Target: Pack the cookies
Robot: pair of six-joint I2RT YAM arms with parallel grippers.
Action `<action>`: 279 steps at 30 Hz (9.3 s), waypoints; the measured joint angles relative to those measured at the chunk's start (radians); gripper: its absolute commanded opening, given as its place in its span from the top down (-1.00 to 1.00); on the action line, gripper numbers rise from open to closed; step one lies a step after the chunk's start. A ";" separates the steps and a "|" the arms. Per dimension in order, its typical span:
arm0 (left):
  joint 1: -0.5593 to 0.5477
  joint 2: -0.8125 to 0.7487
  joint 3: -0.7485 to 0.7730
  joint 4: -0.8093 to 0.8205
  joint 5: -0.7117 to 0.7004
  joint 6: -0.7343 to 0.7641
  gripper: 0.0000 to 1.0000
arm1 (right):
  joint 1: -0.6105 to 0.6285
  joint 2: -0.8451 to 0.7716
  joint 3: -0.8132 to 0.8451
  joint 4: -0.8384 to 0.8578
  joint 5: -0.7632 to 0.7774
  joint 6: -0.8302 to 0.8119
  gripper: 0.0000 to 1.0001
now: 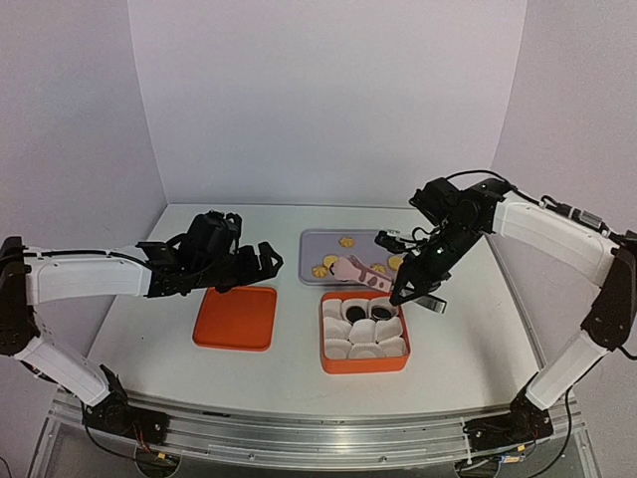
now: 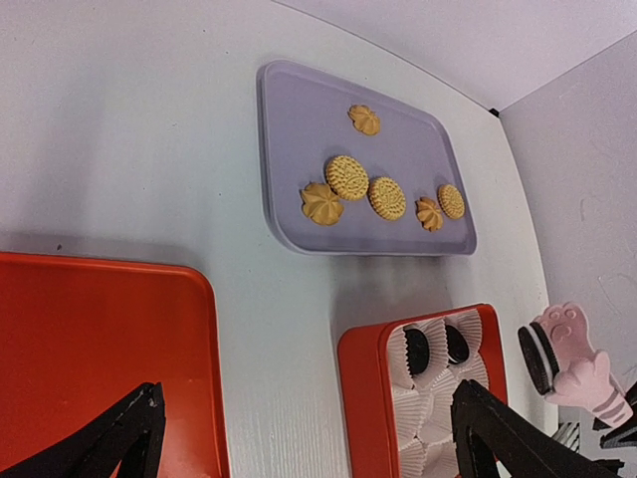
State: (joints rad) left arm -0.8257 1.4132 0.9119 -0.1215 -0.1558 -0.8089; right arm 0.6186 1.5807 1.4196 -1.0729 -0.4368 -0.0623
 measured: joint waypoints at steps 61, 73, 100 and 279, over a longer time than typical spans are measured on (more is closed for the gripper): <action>0.000 -0.045 -0.032 0.019 0.007 -0.012 -0.99 | 0.030 0.272 -0.027 0.084 -0.012 0.151 0.76; 0.000 -0.045 -0.032 0.019 0.008 -0.013 -0.99 | 0.057 0.272 -0.029 0.101 0.061 0.196 0.73; 0.000 -0.031 -0.032 0.027 0.031 -0.012 -0.99 | 0.085 0.272 -0.029 0.115 0.137 0.221 0.34; 0.000 0.137 0.024 0.084 0.139 0.061 -0.99 | 0.092 0.049 0.053 -0.272 0.205 0.356 0.90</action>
State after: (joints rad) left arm -0.8258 1.5501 0.9356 -0.0370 -0.0170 -0.7476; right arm 0.7105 1.6297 1.4723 -1.3454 -0.2321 0.2939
